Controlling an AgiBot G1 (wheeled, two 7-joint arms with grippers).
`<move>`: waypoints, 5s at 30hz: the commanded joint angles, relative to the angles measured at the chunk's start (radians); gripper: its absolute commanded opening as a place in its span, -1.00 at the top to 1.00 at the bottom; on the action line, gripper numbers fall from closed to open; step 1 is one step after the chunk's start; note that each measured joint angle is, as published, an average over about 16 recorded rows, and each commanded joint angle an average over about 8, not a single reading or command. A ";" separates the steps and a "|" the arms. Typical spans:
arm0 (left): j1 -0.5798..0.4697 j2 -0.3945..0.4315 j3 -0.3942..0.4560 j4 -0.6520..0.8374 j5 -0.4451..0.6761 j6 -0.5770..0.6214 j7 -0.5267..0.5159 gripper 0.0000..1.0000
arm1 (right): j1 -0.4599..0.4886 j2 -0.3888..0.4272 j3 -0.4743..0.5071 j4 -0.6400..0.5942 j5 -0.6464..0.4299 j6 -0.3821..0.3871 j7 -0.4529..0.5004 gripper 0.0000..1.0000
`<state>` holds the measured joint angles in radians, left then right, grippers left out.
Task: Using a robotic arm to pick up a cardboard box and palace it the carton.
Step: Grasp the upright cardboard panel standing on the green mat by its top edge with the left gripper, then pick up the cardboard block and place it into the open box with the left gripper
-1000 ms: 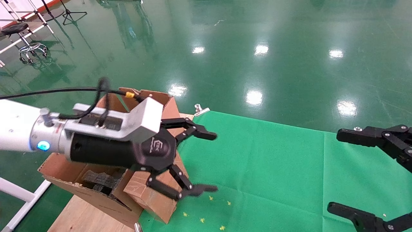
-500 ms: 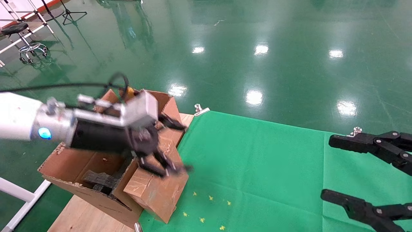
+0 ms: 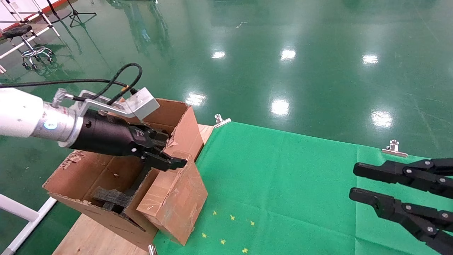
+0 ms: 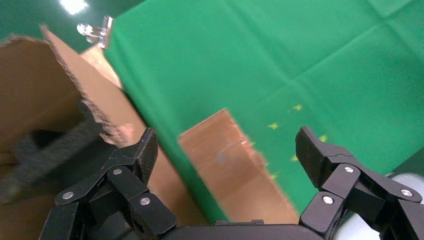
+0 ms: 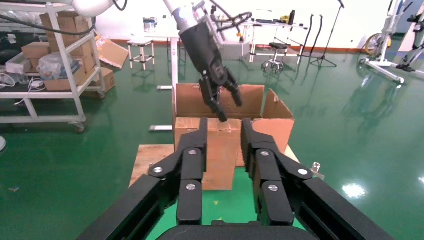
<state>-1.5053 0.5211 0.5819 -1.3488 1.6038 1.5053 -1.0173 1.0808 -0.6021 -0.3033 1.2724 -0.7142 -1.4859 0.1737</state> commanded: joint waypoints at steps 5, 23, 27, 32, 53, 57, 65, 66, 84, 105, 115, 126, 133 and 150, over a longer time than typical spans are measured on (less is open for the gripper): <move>0.025 0.006 0.021 -0.003 0.019 -0.016 -0.103 -1.00 | 0.000 0.000 0.000 0.000 0.000 0.000 0.000 1.00; 0.082 0.026 0.060 -0.004 0.070 -0.062 -0.135 -0.93 | 0.000 0.000 -0.001 0.000 0.001 0.000 0.000 0.38; 0.084 0.027 0.060 -0.004 0.066 -0.065 -0.128 0.00 | 0.000 0.000 -0.001 0.000 0.001 0.001 -0.001 -0.62; 0.085 0.028 0.060 -0.004 0.063 -0.067 -0.128 1.00 | 0.000 0.000 -0.001 0.000 0.001 0.001 -0.001 -1.00; 0.083 0.026 0.058 -0.005 0.066 -0.063 -0.133 1.00 | 0.000 0.000 -0.001 0.000 0.001 0.001 -0.001 -1.00; 0.081 0.028 0.058 0.002 0.065 -0.062 -0.129 1.00 | 0.000 0.000 -0.001 0.000 0.001 0.001 -0.001 -1.00; 0.024 0.037 0.035 0.030 0.024 -0.040 -0.079 1.00 | 0.000 0.000 -0.001 -0.001 0.001 0.001 -0.001 -1.00; 0.009 0.036 0.026 0.036 0.014 -0.039 -0.068 1.00 | 0.000 0.000 -0.001 -0.001 0.001 0.001 -0.001 -1.00; -0.220 -0.098 -0.142 0.201 -0.030 -0.116 0.169 1.00 | 0.000 0.001 -0.002 -0.001 0.001 0.001 -0.001 -1.00; -0.077 -0.095 -0.055 0.639 0.164 -0.289 0.443 1.00 | 0.001 0.001 -0.003 -0.001 0.002 0.001 -0.001 -1.00; -0.075 0.008 -0.026 0.831 0.226 -0.412 0.538 1.00 | 0.001 0.001 -0.003 -0.001 0.002 0.001 -0.002 -1.00; -0.090 0.128 0.017 1.032 0.308 -0.513 0.546 1.00 | 0.001 0.001 -0.003 -0.001 0.002 0.001 -0.002 -1.00; -0.113 0.156 0.027 1.107 0.327 -0.531 0.537 -0.40 | 0.001 0.001 -0.003 -0.001 0.003 0.002 -0.002 -1.00; -0.113 0.155 0.029 1.109 0.333 -0.524 0.537 -1.00 | 0.001 0.001 -0.003 -0.001 0.003 0.002 -0.002 -1.00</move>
<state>-1.6190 0.6763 0.6109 -0.2394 1.9365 0.9803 -0.4806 1.0814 -0.6007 -0.3067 1.2715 -0.7114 -1.4841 0.1718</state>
